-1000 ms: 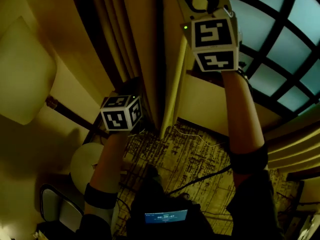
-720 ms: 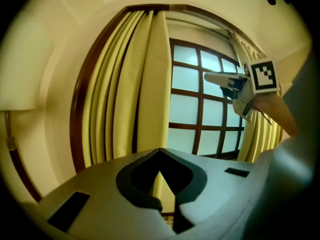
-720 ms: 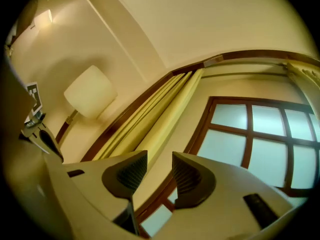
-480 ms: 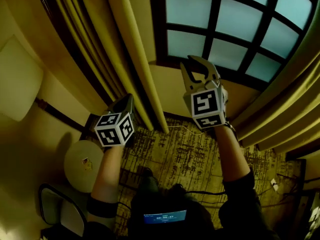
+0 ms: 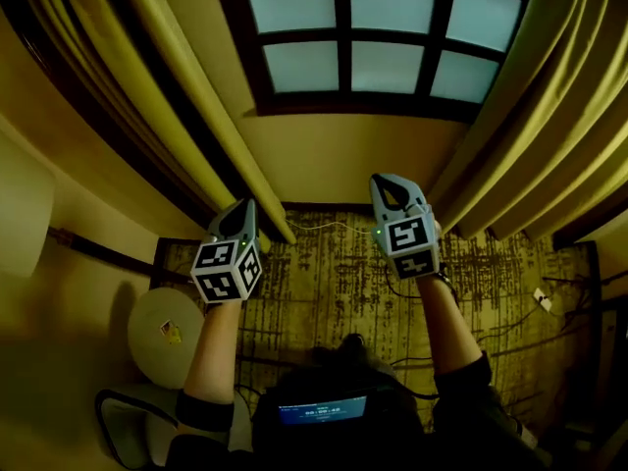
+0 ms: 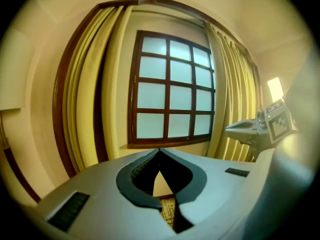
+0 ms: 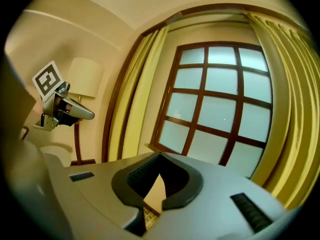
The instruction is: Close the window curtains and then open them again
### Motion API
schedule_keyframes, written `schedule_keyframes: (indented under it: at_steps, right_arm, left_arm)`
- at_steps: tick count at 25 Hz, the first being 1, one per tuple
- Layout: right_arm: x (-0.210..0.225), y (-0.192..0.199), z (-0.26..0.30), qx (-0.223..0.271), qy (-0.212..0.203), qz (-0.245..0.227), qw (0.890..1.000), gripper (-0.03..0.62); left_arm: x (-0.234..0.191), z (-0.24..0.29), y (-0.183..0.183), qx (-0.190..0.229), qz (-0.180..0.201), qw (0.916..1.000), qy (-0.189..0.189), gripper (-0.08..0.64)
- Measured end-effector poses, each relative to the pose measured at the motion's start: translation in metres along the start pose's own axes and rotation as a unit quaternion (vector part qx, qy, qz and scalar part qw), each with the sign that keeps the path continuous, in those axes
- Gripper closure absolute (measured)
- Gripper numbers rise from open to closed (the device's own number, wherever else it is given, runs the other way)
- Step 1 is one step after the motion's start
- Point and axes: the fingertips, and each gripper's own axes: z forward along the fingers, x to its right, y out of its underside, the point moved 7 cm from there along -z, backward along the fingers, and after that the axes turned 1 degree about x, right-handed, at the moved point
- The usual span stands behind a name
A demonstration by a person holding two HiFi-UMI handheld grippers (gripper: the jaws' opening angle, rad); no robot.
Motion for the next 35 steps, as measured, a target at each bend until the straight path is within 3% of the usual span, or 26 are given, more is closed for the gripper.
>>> schedule_keyframes:
  at_steps: [5,11,18,27,35]
  right_arm:
    - [-0.004,0.061,-0.04,-0.06,0.038,0.095,0.993,0.578]
    - [-0.011,0.109,-0.086,-0.1,0.069,0.148,0.982,0.578]
    - [0.012,0.14,-0.141,-0.114,0.104,0.164,0.974,0.577]
    - [0.051,0.166,-0.173,-0.111,0.058,0.16,0.979,0.577]
    - [0.087,0.189,-0.196,-0.102,0.057,0.179,0.977,0.577]
  left_arm:
    - [0.005,-0.007,0.032,-0.018,0.013,0.999,0.037,0.559]
    - [0.026,-0.01,0.064,-0.036,0.012,0.9966,0.073,0.559]
    - [0.06,-0.023,0.071,-0.037,0.008,0.9958,0.083,0.559]
    - [0.111,-0.031,0.076,-0.043,-0.017,0.9972,0.059,0.559]
    - [0.157,-0.029,0.077,-0.047,-0.026,0.9969,0.058,0.559]
